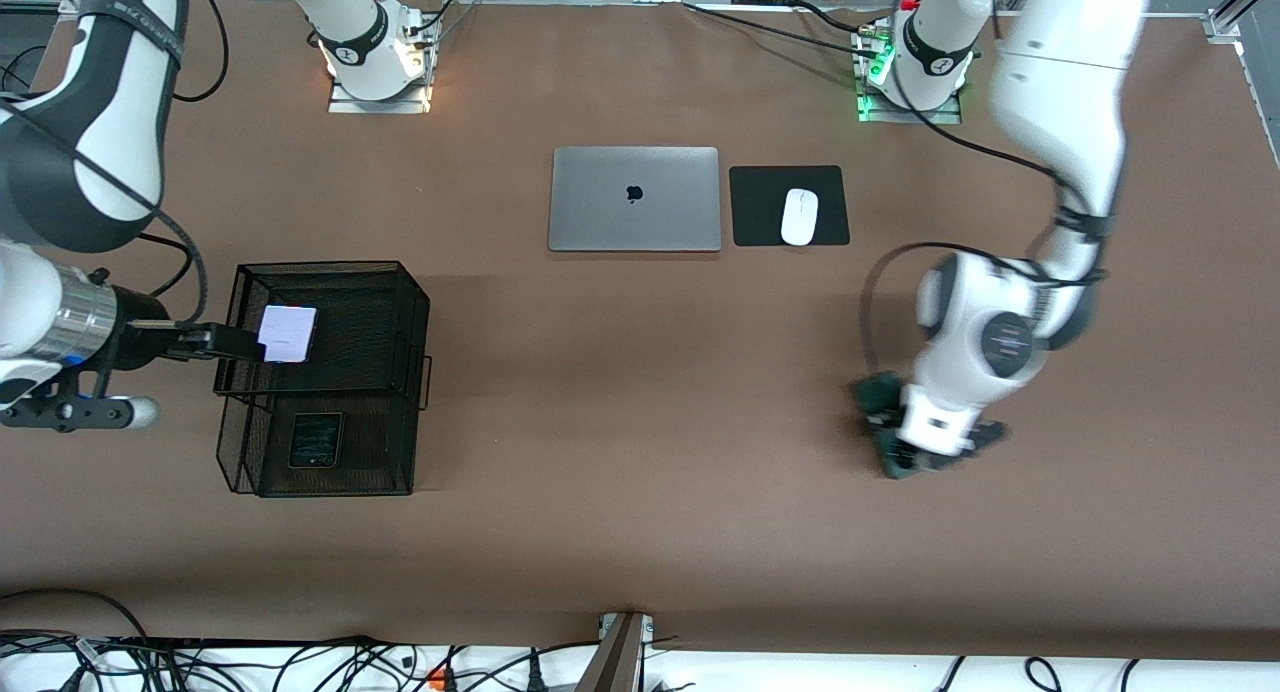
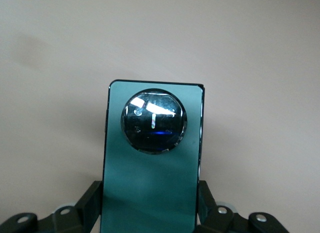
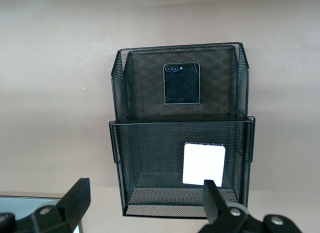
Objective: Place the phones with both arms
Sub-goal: 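Set the green phone down near the laptop with the left gripper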
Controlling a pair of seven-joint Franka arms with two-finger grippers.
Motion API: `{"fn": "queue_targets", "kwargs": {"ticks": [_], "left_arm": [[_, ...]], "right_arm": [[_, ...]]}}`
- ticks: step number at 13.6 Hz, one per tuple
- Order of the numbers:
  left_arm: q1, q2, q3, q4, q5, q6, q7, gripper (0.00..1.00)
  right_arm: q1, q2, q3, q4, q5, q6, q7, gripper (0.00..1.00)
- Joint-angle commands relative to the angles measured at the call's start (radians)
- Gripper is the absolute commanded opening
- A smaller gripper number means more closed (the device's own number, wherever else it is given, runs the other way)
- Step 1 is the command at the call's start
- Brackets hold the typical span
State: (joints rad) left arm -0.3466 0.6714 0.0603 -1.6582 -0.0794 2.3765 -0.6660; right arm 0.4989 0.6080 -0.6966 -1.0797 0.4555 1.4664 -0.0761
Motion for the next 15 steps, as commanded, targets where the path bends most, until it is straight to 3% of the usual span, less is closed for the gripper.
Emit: {"fn": "queue_targets", "kwargs": {"ticks": [1, 4, 7, 10, 15], "left_arm": [[-0.177, 0.013, 0.023, 0.061, 0.012, -0.023, -0.095, 0.00], [-0.322, 0.100, 0.024, 0.159, 0.012, -0.020, -0.130, 0.00], [-0.419, 0.282, 0.032, 0.401, 0.023, -0.025, -0.214, 0.00], [-0.489, 0.381, 0.061, 0.550, 0.029, -0.028, -0.216, 0.00], [-0.571, 0.410, 0.067, 0.581, 0.072, -0.048, -0.221, 0.03]], "right_arm": [[-0.008, -0.001, -0.001, 0.012, 0.014, -0.003, 0.010, 0.99], [-0.008, -0.001, -0.001, 0.012, 0.014, -0.003, 0.010, 0.99], [-0.008, -0.001, -0.003, 0.012, 0.012, -0.003, 0.010, 0.99], [-0.010, -0.002, -0.004, 0.012, 0.011, -0.003, 0.009, 0.99], [-0.011, -0.001, -0.004, 0.012, 0.012, -0.003, 0.009, 0.99]]}}
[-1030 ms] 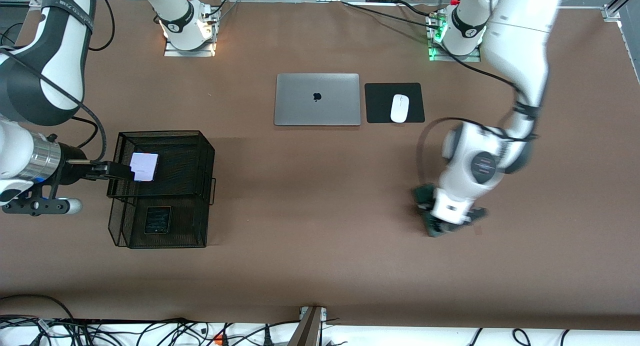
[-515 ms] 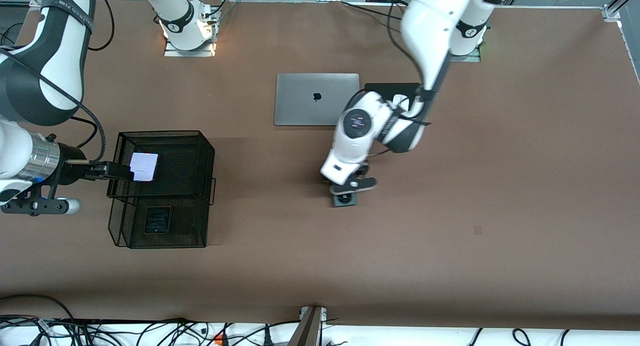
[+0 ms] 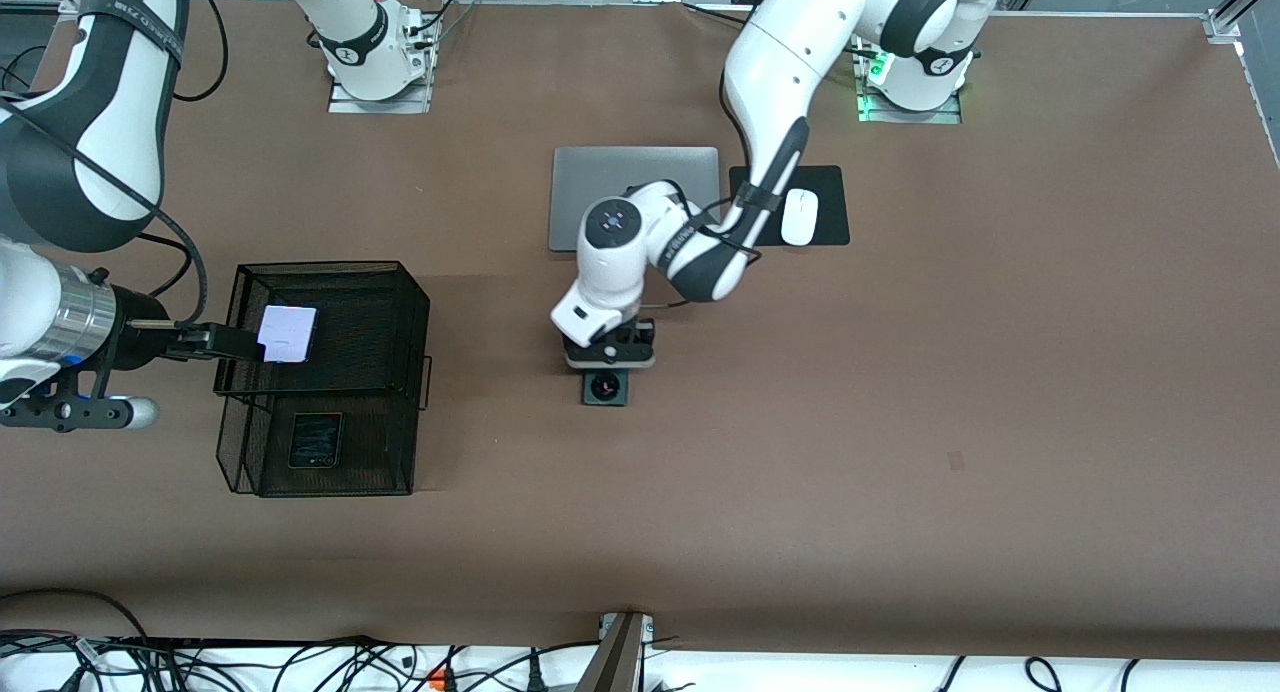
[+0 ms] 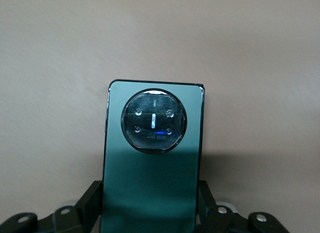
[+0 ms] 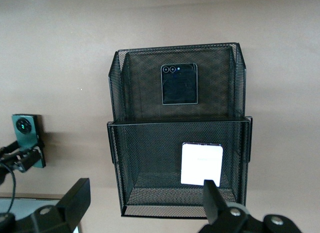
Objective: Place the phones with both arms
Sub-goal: 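Set the green phone down near the laptop with the left gripper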
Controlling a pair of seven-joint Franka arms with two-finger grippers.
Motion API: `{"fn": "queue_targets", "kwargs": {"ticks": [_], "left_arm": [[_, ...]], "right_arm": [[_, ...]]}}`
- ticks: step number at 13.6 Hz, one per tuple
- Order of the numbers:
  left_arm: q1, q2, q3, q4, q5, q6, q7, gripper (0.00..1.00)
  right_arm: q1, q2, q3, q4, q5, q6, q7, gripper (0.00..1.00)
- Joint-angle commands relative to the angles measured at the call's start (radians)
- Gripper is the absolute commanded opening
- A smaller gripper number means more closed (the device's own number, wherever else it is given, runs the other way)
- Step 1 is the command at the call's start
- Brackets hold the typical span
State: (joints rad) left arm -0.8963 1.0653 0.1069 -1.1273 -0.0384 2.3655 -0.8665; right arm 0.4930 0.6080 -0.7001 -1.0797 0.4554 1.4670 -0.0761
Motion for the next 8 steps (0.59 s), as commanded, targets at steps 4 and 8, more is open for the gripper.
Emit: {"fn": "queue_targets", "kwargs": {"ticks": [4, 8], "left_arm": [[-0.018, -0.002, 0.053, 0.050, 0.034, -0.044, -0.023, 1.00], [0.049, -0.123, 0.068, 0.041, 0.025, -0.173, 0.020, 1.00]], "right_arm": [[-0.004, -0.001, -0.001, 0.012, 0.012, -0.005, 0.009, 0.99], [-0.004, -0.002, -0.003, 0.012, 0.012, -0.005, 0.010, 0.99]]}}
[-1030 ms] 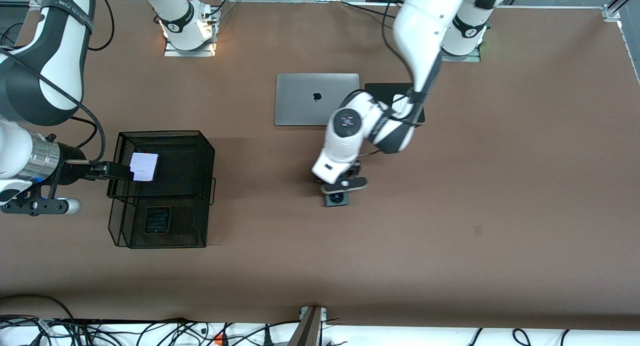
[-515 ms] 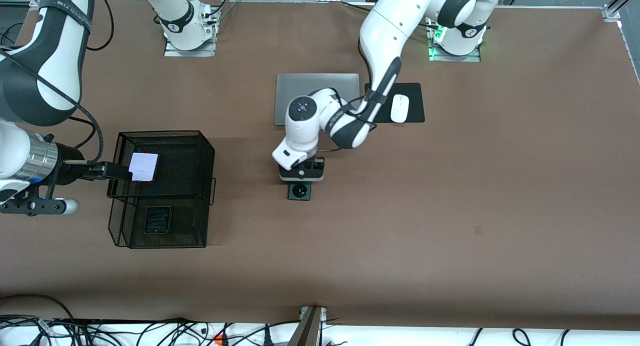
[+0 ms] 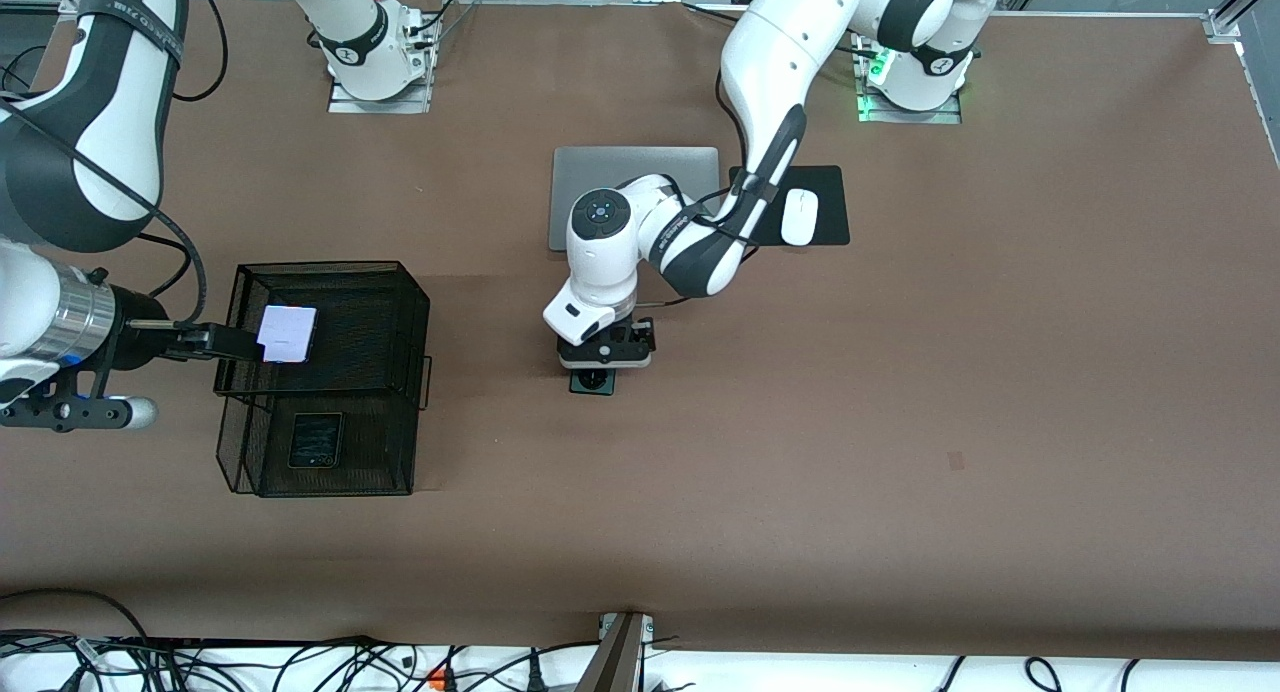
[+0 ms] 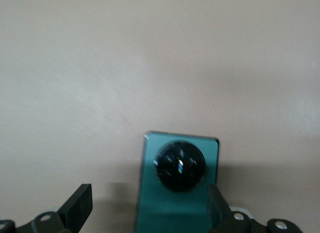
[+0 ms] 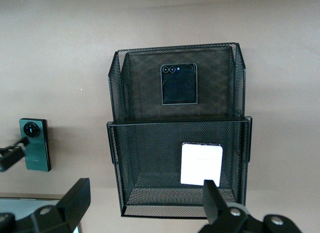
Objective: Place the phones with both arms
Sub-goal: 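Set the green phone down near the laptop with the left gripper, then grasp the green phone with the right gripper while the left gripper withdraws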
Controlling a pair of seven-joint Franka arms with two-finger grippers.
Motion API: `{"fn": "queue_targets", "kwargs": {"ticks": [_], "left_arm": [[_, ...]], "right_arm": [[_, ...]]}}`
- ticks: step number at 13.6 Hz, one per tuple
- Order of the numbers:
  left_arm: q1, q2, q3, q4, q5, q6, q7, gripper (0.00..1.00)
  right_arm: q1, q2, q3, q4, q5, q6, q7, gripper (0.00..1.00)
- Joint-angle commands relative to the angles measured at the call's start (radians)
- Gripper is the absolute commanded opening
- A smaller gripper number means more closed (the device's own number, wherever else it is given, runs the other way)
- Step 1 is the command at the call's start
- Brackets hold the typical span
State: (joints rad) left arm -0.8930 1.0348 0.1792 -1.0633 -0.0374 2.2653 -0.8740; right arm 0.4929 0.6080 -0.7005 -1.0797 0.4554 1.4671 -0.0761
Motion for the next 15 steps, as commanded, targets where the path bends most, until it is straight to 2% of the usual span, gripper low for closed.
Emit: {"fn": "queue_targets", "kwargs": {"ticks": [1, 4, 7, 11, 15], "left_arm": [[0.078, -0.142, -0.009, -0.059, 0.022, -0.107, 0.038, 1.00], [0.172, -0.313, -0.012, -0.234, 0.022, -0.138, 0.074, 1.00], [0.290, -0.487, -0.012, -0.400, 0.022, -0.183, 0.272, 1.00], [0.486, -0.607, -0.014, -0.419, 0.004, -0.357, 0.565, 1.00], [0.632, -0.686, -0.012, -0.414, -0.002, -0.460, 0.740, 1.00]], "right_arm": [[-0.004, -0.001, -0.001, 0.012, 0.012, -0.005, 0.010, 0.99], [-0.002, -0.002, -0.001, 0.012, 0.012, -0.007, 0.010, 0.99], [0.013, -0.001, 0.000, 0.012, 0.012, -0.007, 0.044, 0.99], [0.134, 0.009, 0.004, 0.012, 0.015, 0.015, 0.318, 0.99], [0.307, 0.105, 0.025, 0.006, 0.017, 0.137, 0.456, 0.99]]}}
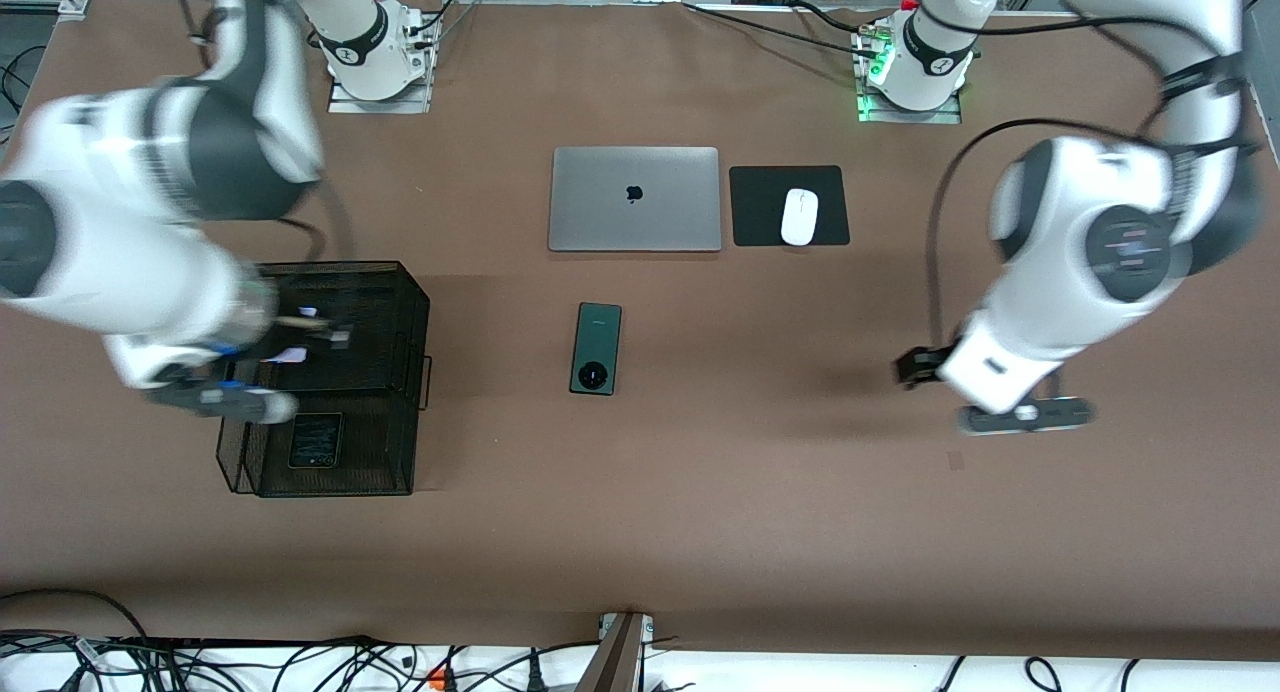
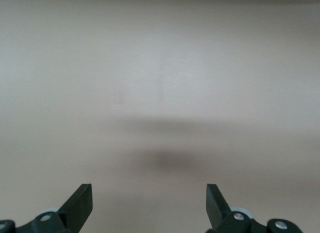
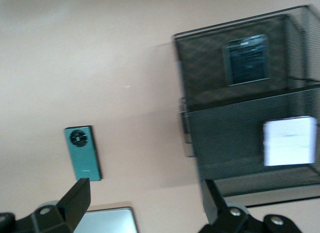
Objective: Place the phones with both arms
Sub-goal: 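Grasp the green phone with the right gripper while the left gripper withdraws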
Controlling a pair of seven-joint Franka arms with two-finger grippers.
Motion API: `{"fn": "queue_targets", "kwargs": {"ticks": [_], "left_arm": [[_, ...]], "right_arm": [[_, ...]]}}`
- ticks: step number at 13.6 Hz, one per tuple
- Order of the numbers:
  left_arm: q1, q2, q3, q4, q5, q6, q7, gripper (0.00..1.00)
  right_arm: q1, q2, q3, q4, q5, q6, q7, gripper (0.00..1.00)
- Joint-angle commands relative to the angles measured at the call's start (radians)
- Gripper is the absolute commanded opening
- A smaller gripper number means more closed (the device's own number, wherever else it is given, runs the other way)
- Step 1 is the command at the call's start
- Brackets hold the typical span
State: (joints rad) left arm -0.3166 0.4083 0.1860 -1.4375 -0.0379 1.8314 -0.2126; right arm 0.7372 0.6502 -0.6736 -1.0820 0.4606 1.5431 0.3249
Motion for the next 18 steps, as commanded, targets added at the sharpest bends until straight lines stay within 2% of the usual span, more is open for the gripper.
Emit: {"fn": "queue_targets", "kwargs": {"ticks": [1, 4, 7, 9, 12, 15, 18], "left_arm": [[0.088, -0.075, -0.019, -0.037, -0.002, -0.047, 0.134, 1.00], [0.172, -0.132, -0.019, -0.032, -0.016, -0.112, 0.251, 1.00], [0.212, -0.180, -0.017, -0.034, -0.016, -0.174, 0.317, 1.00], [0.232, -0.204, -0.014, -0.032, -0.016, -0.208, 0.334, 1.00], [0.283, -0.239, -0.017, -0.032, -0.016, -0.254, 0.468, 1.00], [0.269, -0.241, -0.029, -0.029, -0.016, -0.256, 0.432, 1.00], [0.269, -0.244, -0.072, -0.023, -0.016, -0.248, 0.356, 1.00]], "right_arm": [[0.091, 0.087, 0.021, -0.001, 0.012, 0.112, 0.104, 0.99], [0.108, 0.108, 0.184, -0.114, 0.010, 0.340, 0.255, 0.99], [0.111, 0.144, 0.247, -0.191, 0.009, 0.434, 0.247, 1.00], [0.126, 0.187, 0.264, -0.196, 0.004, 0.457, 0.246, 1.00], [0.160, 0.245, 0.267, -0.206, 0.010, 0.541, 0.249, 1.00], [0.177, 0.275, 0.270, -0.208, 0.001, 0.562, 0.227, 1.00], [0.177, 0.284, 0.272, -0.225, 0.010, 0.563, 0.102, 1.00]]}}
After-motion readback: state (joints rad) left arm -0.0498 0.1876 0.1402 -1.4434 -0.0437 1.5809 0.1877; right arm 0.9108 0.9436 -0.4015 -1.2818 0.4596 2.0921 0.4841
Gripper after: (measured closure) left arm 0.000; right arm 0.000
